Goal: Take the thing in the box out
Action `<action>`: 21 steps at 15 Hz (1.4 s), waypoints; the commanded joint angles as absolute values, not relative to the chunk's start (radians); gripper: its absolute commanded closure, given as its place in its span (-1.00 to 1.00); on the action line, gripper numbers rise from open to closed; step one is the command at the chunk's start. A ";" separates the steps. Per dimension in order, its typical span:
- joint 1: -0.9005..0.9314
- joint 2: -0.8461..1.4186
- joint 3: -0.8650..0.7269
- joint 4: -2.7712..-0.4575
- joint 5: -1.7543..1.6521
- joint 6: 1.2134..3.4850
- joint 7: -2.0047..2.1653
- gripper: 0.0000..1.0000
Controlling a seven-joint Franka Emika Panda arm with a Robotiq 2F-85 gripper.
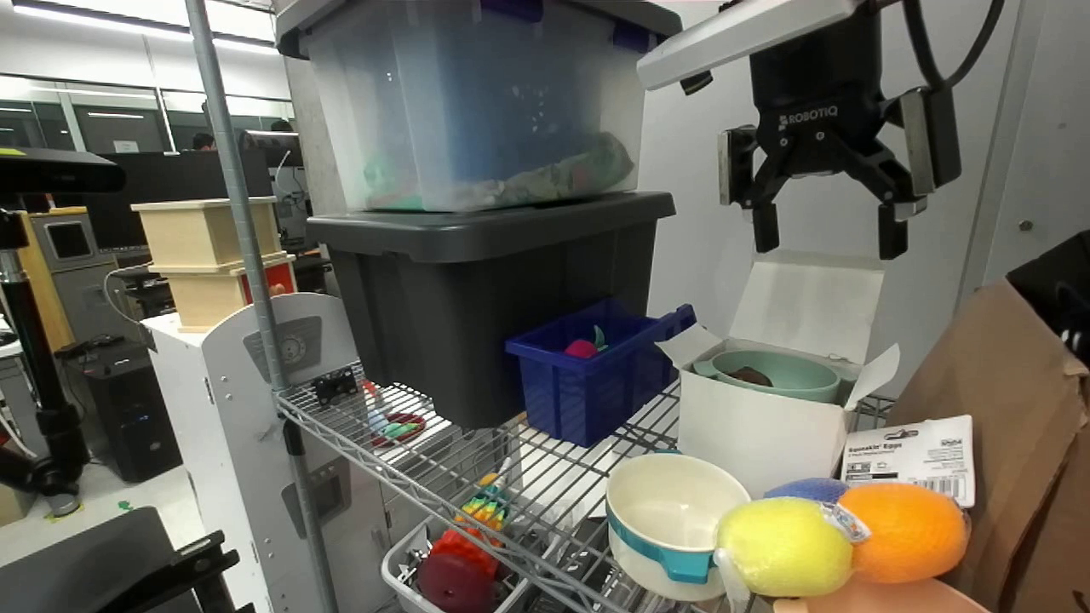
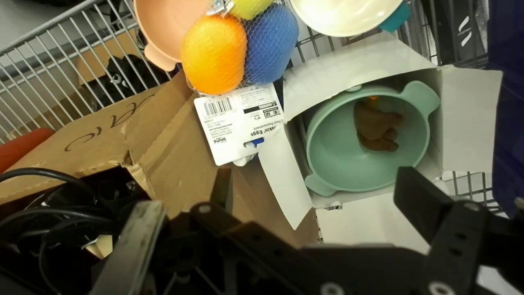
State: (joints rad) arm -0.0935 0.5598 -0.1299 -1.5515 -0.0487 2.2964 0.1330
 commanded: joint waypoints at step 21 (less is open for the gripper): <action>-0.117 0.695 -0.104 -1.389 -0.006 2.267 0.116 -1.00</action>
State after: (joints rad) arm -0.1027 0.6601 -0.1271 -1.4501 -0.0366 2.2962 0.1329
